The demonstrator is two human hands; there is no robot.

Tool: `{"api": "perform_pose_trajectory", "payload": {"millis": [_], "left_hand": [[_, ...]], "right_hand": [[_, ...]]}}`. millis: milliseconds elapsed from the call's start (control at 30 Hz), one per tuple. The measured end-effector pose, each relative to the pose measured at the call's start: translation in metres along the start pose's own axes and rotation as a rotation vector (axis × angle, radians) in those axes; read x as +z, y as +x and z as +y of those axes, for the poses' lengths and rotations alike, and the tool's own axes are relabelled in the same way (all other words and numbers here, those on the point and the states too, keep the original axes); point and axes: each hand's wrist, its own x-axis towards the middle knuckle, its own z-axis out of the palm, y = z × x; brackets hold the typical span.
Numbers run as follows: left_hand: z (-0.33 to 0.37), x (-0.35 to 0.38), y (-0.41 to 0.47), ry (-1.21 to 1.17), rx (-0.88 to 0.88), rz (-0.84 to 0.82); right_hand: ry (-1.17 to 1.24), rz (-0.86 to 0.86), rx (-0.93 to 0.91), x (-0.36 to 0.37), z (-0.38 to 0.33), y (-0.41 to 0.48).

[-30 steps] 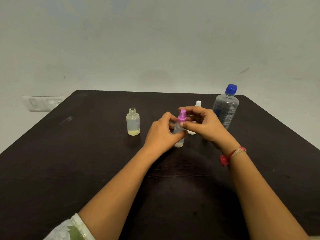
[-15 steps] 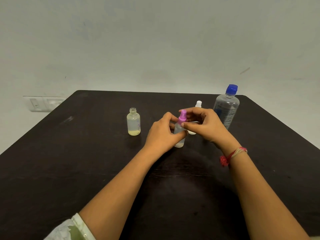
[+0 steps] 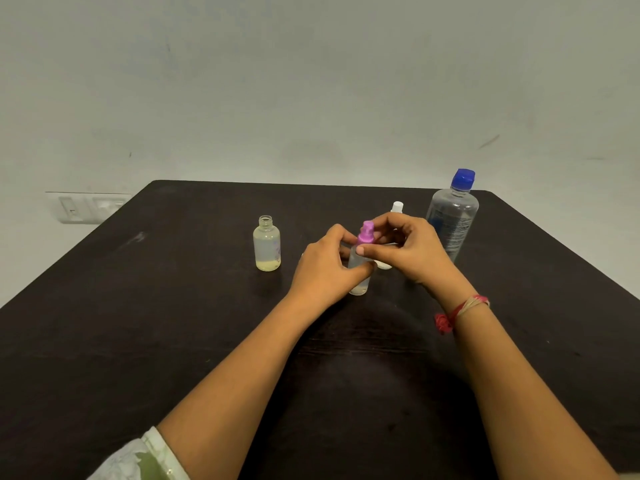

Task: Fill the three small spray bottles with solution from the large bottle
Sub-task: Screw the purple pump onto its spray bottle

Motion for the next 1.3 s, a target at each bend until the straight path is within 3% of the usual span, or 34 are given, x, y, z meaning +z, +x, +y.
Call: {"api": "perform_pose_trajectory", "payload": {"millis": [233,433,600,900,1067,1300], "left_hand": [[0.000,0.000,0.001,-0.029,-0.018,0.000],[0.001,0.000,0.000,-0.018,-0.003,-0.007],[0.000,0.000,0.001,-0.023,0.001,-0.002],[-0.001,-0.001,0.001,0.006,0.021,-0.010],[0.000,-0.001,0.001,0.011,0.017,-0.017],[0.001,0.001,0.001,0.038,0.035,-0.016]], "right_hand": [[0.014,-0.113,-0.033,-0.006,-0.001,0.000],[-0.031,-0.004,-0.017,0.000,0.000,0.000],[-0.006,-0.147,-0.011,-0.007,0.000,0.001],[0.019,-0.042,0.005,-0.002,-0.001,0.001],[-0.031,-0.093,0.003,-0.002,0.000,0.001],[-0.023,0.025,-0.002,0.006,0.003,0.001]]}}
